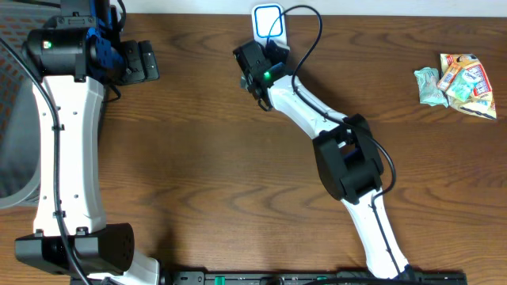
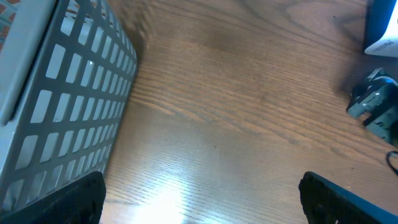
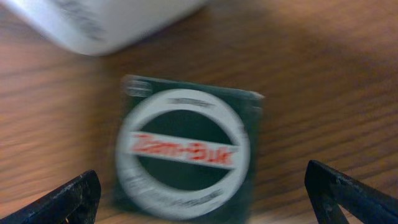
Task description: Scan the item barcode
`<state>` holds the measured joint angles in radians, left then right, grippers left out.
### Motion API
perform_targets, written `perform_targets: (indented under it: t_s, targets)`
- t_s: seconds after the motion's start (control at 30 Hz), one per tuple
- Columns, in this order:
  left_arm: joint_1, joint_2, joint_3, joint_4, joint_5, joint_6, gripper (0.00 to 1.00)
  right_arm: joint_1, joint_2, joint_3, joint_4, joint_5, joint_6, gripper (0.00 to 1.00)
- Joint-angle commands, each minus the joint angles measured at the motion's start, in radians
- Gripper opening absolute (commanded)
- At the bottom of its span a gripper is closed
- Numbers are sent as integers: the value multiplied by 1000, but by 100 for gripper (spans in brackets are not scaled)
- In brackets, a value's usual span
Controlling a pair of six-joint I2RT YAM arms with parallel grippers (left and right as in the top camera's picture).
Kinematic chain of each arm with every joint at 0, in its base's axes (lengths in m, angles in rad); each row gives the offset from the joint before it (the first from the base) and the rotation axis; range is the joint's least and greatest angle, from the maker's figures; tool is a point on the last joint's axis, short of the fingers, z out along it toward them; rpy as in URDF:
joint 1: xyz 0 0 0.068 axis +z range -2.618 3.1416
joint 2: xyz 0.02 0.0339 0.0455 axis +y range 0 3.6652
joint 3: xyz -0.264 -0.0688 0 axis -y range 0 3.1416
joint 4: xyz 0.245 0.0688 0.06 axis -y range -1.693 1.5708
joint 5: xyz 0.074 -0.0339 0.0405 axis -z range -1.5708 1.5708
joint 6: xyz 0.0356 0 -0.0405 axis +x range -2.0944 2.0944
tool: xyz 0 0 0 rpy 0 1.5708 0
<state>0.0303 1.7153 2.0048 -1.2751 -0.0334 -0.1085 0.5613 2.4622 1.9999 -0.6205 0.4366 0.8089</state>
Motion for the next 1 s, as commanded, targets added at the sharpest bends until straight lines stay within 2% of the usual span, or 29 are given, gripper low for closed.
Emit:
perform_targets:
  t_s: [0.0,0.37,0.4,0.43,0.6,0.83,0.97]
  targets:
    - [4,4,-5,0,-16,-9,98,-10,3,-3,1,108,24,99]
    - [4,4,-5,0,-16,-9,98,-11,50,-3,53,-10,21,95]
    - [4,4,-5,0,-16,-9,98,-11,56,-3,53,-10,20,93]
    - [4,4,-5,0,-16,-9,98,-11,66,-3,47,-10,19,85]
    - [4,4,-5,0,-16,-9,98,-16,68,-3,23,-10,8,71]
    - [4,4,-5,0,-16,-9,98,-11,7,3,-80,-67,-40,67]
    - [4,4,-5,0,-16,-9,98,-29,-92,3,-168,-267,-116,59]
